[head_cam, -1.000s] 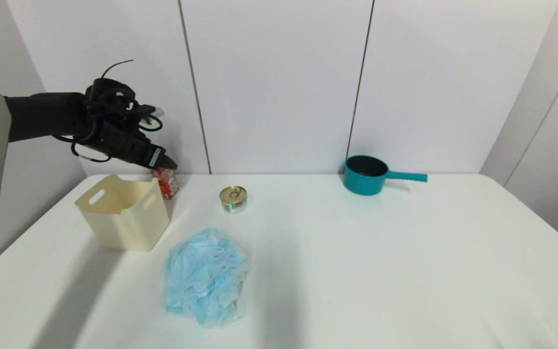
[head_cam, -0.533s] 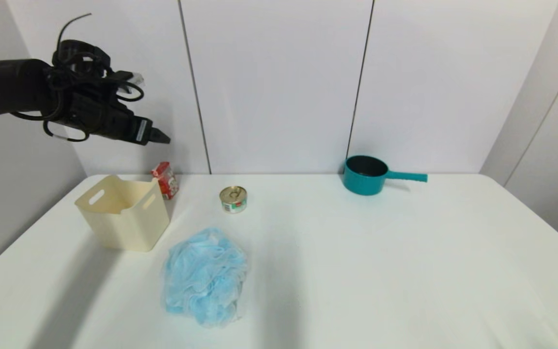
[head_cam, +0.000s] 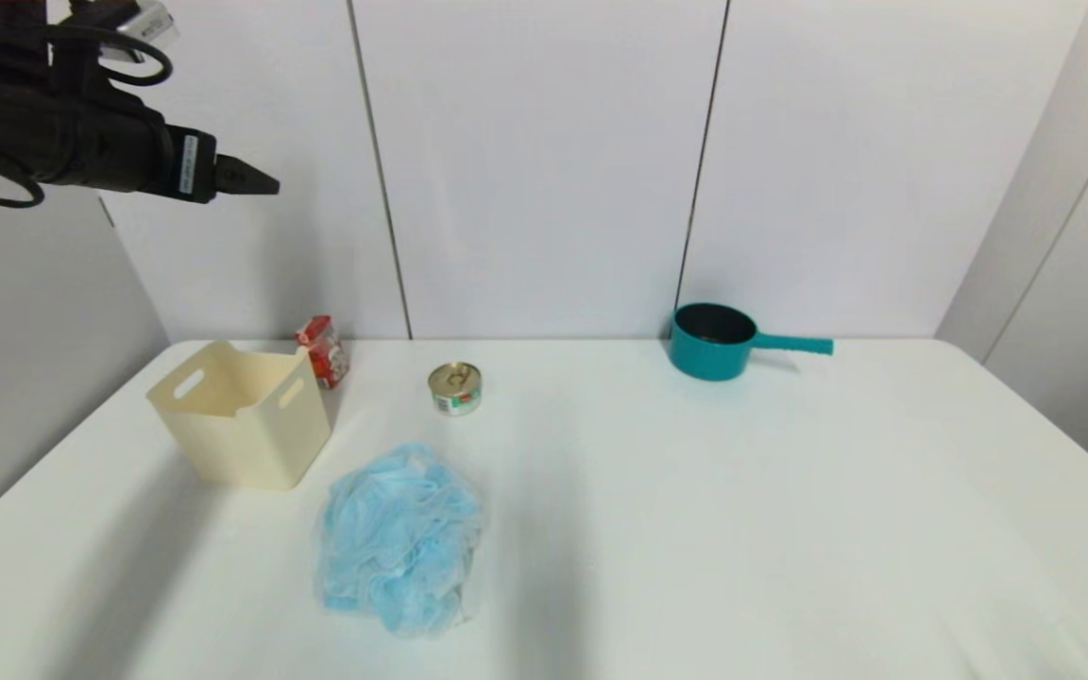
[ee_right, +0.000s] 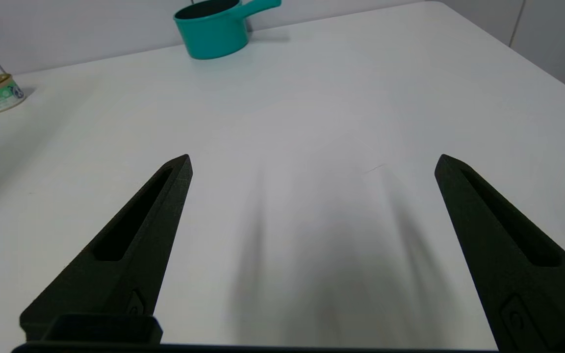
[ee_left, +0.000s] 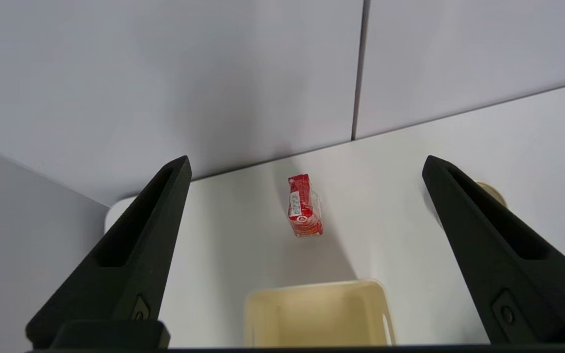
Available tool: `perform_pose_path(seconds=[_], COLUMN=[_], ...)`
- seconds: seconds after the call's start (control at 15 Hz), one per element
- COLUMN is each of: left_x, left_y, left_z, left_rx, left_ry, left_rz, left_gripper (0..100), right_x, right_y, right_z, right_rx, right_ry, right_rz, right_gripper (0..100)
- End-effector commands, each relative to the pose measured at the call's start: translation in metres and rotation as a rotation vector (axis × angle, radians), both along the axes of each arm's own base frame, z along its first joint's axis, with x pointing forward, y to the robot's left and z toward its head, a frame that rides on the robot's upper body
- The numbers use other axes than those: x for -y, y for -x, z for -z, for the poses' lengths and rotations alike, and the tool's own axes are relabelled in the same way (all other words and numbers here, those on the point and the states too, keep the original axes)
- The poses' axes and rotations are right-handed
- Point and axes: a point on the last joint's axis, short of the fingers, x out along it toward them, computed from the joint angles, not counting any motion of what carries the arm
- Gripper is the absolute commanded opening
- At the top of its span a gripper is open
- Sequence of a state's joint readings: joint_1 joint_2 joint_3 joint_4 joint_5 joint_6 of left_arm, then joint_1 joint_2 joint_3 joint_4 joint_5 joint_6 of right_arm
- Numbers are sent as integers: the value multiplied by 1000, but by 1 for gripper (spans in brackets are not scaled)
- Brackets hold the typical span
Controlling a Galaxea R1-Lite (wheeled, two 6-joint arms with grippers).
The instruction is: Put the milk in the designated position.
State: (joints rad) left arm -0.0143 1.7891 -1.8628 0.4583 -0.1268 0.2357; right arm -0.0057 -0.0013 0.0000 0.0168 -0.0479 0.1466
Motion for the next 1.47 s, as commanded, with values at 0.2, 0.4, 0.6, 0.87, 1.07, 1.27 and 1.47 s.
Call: perform_pose_path(seconds=[0.2,0.4,0.6,0.87,1.07,1.27,1.47], left_x=[-2,-4,-5,-8,-8,-8,-7], left_y=[140,208,259,309,333,346,354], left_z=[-9,20,65,110,148,183,222], left_rx=[222,278,319,384,411,421,427], left_ry=[76,91,82,64,48,49,26], left_rz=[-26,-35,-68,-157,-194,-194,-191], left_gripper=[100,100,100,100,100,100,100], right_x=[0,0,0,0,0,0,0], right_y=[0,0,0,0,0,0,0], right_z=[0,0,0,0,0,0,0], right_rx=[-1,-1,-3,-1,-1,-3,-1], right_ry=[-1,-1,-1,-1,-1,-1,-1], right_rz=[0,0,0,0,0,0,0], right_gripper=[100,100,100,100,100,100,100])
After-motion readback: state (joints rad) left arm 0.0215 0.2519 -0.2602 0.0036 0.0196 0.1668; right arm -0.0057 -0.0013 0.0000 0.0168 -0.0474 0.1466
